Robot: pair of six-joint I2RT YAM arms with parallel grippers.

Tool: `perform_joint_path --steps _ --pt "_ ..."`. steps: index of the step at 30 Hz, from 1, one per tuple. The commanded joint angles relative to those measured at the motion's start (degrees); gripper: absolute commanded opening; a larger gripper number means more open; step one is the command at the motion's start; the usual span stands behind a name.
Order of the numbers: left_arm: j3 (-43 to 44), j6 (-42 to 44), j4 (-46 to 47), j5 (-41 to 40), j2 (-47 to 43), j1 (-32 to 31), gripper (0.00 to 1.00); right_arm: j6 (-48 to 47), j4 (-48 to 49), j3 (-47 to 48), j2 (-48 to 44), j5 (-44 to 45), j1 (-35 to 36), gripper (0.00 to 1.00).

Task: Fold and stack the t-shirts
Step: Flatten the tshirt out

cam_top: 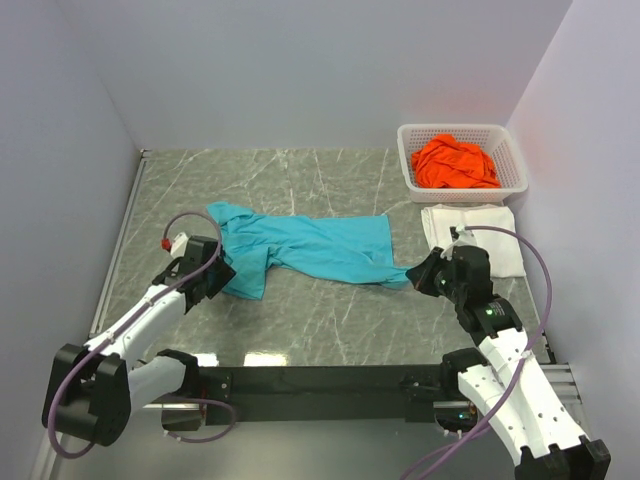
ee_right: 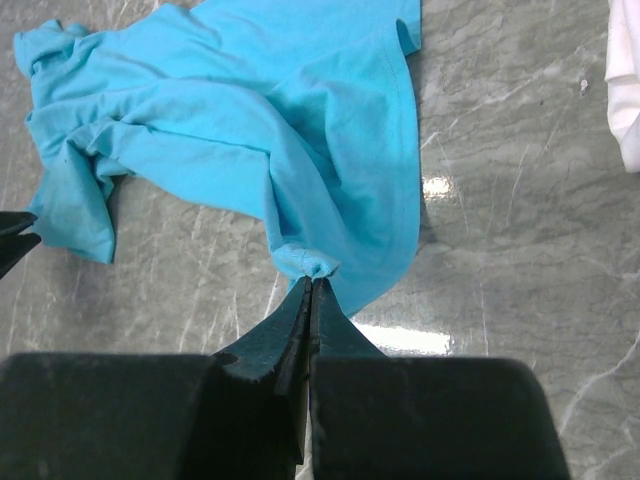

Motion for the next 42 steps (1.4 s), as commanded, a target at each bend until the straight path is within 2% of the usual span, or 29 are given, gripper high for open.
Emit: perform_joint_path --steps 1,8,10,14,15,17,20,22,23,25,26,28,29,31,32,33,34,35,38,42 --pt "-0.23 2.62 4.44 2.26 1.56 0.63 0.49 -1.13 1.01 1.82 -0.19 -0.17 -0.14 0.0" --pt "-1.71 0.51 5.23 6.05 2.36 0.54 0.5 -0.95 1.28 1.38 -0.28 -0.08 -0.06 0.0" --pt "-2.42 -0.02 5.67 6.14 2.09 0.54 0.45 -0.86 1.28 1.12 -0.11 -0.17 -0.14 0.0" --pt "-0.85 1.38 5.77 5.35 3.4 0.54 0.25 -0.69 1.54 0.85 -0.28 -0.43 -0.06 0.0" --pt "0.03 2.95 4.81 4.22 3.67 0.46 0.16 -0.69 1.45 0.94 -0.28 -0.35 -0.14 0.0" --pt "4.94 5.07 2.44 1.85 4.46 0.28 0.09 -0.86 1.02 1.2 -0.46 -0.08 -0.14 0.0" --pt "13.2 9.9 -2.75 -5.18 4.38 -2.0 0.07 -0.95 0.66 1.47 -0.98 0.27 -0.05 0.0" --pt "17.68 13.77 -3.98 -8.09 4.9 -6.91 0.07 -0.95 0.92 1.12 -1.34 0.45 -0.06 0.0" --pt "18.4 15.17 -4.08 -11.32 5.51 -11.97 0.08 -0.86 0.93 0.94 -1.25 0.45 -0.05 0.0" --pt "19.11 16.41 -3.82 -13.19 8.57 -17.1 0.13 -0.78 1.1 0.5 -0.81 0.27 -0.05 0.0" --pt "19.28 16.94 -3.9 -14.33 9.9 -21.73 0.23 -0.6 1.28 0.41 -0.64 0.18 -0.05 0.0" --pt "20.6 17.64 -4.34 -16.7 13.32 -26.41 0.32 -0.6 1.37 0.33 -0.2 -0.34 -0.14 0.0" --pt "21.13 18.95 -3.82 -18.98 14.04 -31.05 0.41 -0.69 1.37 0.33 -0.11 -0.43 -0.06 0.0" --pt "21.48 20.54 -1.8 -19.35 14.31 -34.51 0.47 -0.77 1.37 0.41 -0.11 -0.35 -0.14 0.0" --pt "21.31 20.9 0.73 -18.48 13.96 -35.83 0.54 -0.86 1.19 0.5 -0.11 -0.26 -0.06 0.0" --pt "20.96 19.86 1.36 -16.38 13.52 -35.84 0.61 -0.95 1.1 0.68 -0.11 -0.08 -0.14 0.0" --pt "19.74 18.45 1.81 -16.71 12.3 -35.84 0.62 -1.13 0.93 0.76 -0.11 0.01 -0.06 0.0" --pt "19.2 15.65 1.72 -17.24 11.76 -35.67 0.69 -1.13 0.93 0.85 -0.11 0.09 -0.05 0.0" --pt "17.27 10.73 0.93 -18.21 10.44 -34.44 0.71 -1.04 0.84 0.68 -0.19 -0.08 -0.05 0.0" --pt "17.27 0.44 -7.13 -19.08 12.02 -33.12 0.71 -0.86 1.1 0.24 -0.28 -0.43 -0.05 0.0"
